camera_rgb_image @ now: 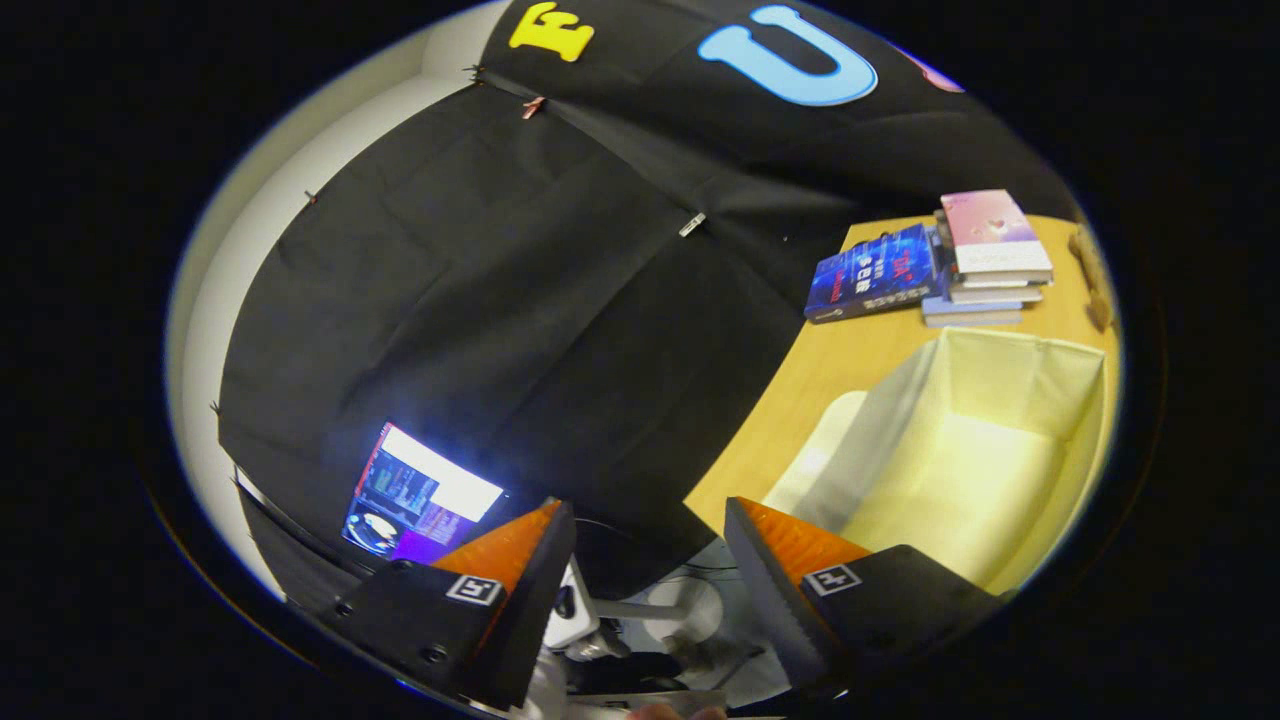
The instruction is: Open the storage box then place both shoes into the box .Put the left shoe in first, then the right shoe, with the right side of both shoes facing outward in a uniform manner.
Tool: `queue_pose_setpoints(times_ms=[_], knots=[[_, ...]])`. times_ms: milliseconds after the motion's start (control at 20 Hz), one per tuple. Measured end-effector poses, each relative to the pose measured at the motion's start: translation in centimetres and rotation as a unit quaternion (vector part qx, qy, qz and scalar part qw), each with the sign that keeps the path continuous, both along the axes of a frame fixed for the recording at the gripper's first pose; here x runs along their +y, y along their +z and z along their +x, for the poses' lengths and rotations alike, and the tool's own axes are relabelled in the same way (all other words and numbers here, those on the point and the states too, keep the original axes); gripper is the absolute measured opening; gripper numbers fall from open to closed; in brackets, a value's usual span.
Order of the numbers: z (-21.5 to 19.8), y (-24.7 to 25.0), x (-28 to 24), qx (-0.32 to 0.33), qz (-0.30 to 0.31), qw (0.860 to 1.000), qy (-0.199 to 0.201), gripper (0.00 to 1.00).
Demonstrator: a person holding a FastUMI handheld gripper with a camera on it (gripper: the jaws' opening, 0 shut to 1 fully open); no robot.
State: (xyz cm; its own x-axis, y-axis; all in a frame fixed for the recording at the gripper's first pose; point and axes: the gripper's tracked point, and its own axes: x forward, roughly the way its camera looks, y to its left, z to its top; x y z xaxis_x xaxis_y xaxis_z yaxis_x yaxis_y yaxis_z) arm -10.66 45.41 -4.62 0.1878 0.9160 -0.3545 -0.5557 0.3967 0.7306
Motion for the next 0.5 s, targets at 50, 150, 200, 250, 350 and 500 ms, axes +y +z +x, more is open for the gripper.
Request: queue_pose_setpoints(times_ms=[50, 150, 200, 250, 350, 500], knots=[[0.6, 0.0, -1.9, -0.021, -0.007, 1.0, -0.018, 0.96], [1.8, -0.4, -6.0, -0.051, -0.022, 0.997, -0.06, 0.96], [2.7, -0.8, -8.2, -0.061, -0.032, 0.994, -0.087, 0.96], [3.7, -1.0, -10.5, -0.072, -0.037, 0.99, -0.113, 0.96], [5.0, -0.5, -14.7, -0.097, -0.038, 0.981, -0.164, 0.96], [8.2, -3.2, -23.2, -0.134, -0.094, 0.955, -0.246, 0.96]])
